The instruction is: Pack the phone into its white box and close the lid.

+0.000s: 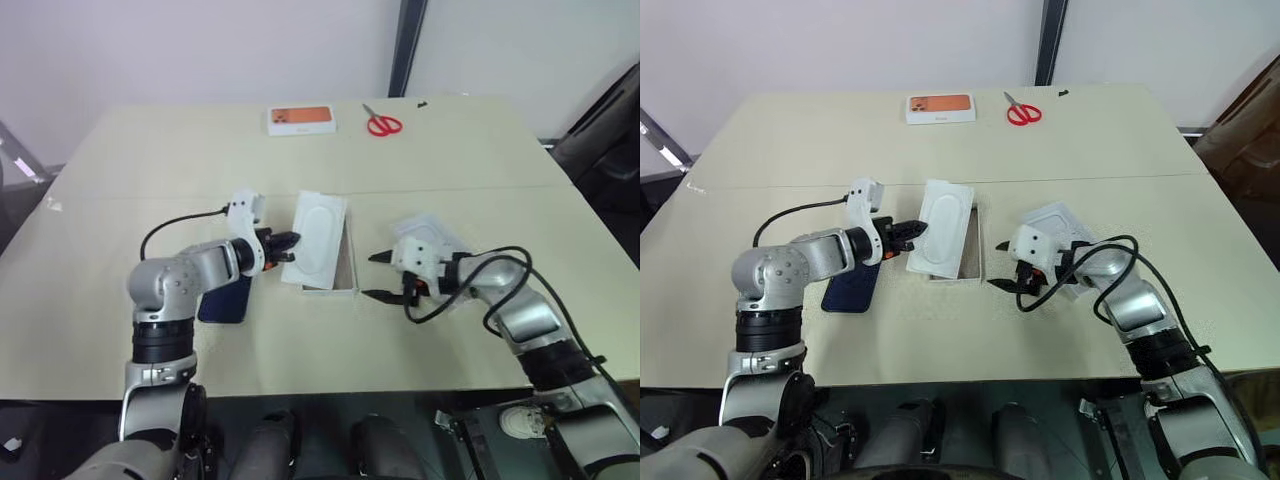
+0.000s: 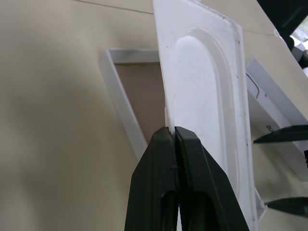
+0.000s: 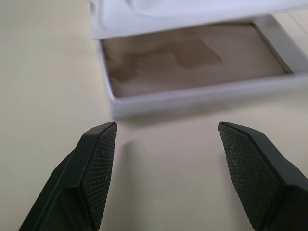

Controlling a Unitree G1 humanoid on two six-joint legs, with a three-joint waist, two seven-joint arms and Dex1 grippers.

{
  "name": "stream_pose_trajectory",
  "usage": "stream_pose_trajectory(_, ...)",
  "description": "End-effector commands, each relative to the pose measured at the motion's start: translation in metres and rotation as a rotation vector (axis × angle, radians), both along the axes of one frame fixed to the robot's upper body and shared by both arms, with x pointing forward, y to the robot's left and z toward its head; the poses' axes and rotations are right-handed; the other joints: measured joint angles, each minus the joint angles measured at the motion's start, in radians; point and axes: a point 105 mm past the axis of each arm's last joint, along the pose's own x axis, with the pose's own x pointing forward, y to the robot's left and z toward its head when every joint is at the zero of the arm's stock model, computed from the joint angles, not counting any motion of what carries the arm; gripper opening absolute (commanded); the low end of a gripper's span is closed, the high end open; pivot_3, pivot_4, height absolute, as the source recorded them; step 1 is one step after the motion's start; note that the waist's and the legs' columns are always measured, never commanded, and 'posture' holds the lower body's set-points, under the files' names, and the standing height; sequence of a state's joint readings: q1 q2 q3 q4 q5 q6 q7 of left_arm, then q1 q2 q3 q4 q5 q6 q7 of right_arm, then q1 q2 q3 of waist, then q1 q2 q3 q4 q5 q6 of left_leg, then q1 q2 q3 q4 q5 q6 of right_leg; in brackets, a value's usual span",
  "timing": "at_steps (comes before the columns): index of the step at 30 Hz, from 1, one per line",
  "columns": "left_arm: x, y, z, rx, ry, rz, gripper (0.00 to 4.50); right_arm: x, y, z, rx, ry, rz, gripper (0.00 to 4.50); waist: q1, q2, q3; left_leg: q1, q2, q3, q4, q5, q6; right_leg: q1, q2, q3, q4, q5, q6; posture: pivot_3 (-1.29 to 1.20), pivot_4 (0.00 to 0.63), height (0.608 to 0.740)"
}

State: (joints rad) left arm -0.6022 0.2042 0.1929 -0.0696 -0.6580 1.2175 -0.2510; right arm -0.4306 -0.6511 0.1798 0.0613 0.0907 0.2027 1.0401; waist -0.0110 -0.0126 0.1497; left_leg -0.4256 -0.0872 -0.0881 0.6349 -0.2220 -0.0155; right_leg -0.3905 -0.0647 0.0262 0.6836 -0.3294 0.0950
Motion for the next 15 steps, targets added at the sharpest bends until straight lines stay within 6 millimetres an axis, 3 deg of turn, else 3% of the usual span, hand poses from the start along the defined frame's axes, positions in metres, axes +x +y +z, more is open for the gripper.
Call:
stream_pose_trajectory(1, 0.000, -0.004, 0.010, -0.027, -0.026, 0.006, 0.00, 0.003, -0.008, 0.019, 0.037, -0.058, -0.036, 3.52, 0.000, 0.000, 0.000, 0.000, 0.000, 0.000, 0.000, 0.000, 0.000, 0.000, 0.000, 0.000, 0.000, 0.000, 0.000, 0.00, 0.150, 0.734)
stream_pose_trajectory(7, 0.007, 0.000, 0.007, -0.032, 0.001, 0.071, 0.00, 0.005, -0.007, 0.018, 0.047, -0.069, -0.053, 3.52, 0.000, 0.000, 0.000, 0.000, 0.000, 0.000, 0.000, 0.000, 0.000, 0.000, 0.000, 0.000, 0.000, 0.000, 0.000, 0.00, 0.150, 0.734)
stream_pose_trajectory(10, 0.009, -0.001, 0.007, -0.036, 0.005, 0.072, 0.87, 0.005, -0.003, 0.018, 0.054, -0.073, -0.051, 3.58, 0.001, 0.000, 0.000, 0.000, 0.000, 0.000, 0.000, 0.000, 0.000, 0.000, 0.000, 0.000, 0.000, 0.000, 0.000, 0.00, 0.150, 0.734)
stream_pose_trajectory(14, 0.007, -0.004, 0.012, -0.041, -0.014, 0.051, 2.73, 0.005, 0.002, 0.019, 0.059, -0.078, -0.039, 3.58, 0.002, 0.000, 0.000, 0.000, 0.000, 0.000, 0.001, 0.000, 0.000, 0.001, 0.000, 0.000, 0.000, 0.000, 0.000, 0.00, 0.150, 0.734)
stream_pose_trajectory(15, 0.007, -0.004, 0.014, -0.047, -0.019, 0.051, 2.73, 0.006, 0.003, 0.020, 0.061, -0.082, -0.037, 3.58, 0.001, 0.000, 0.000, 0.000, 0.000, 0.000, 0.001, 0.000, 0.000, 0.001, 0.000, 0.000, 0.000, 0.000, 0.000, 0.00, 0.150, 0.734)
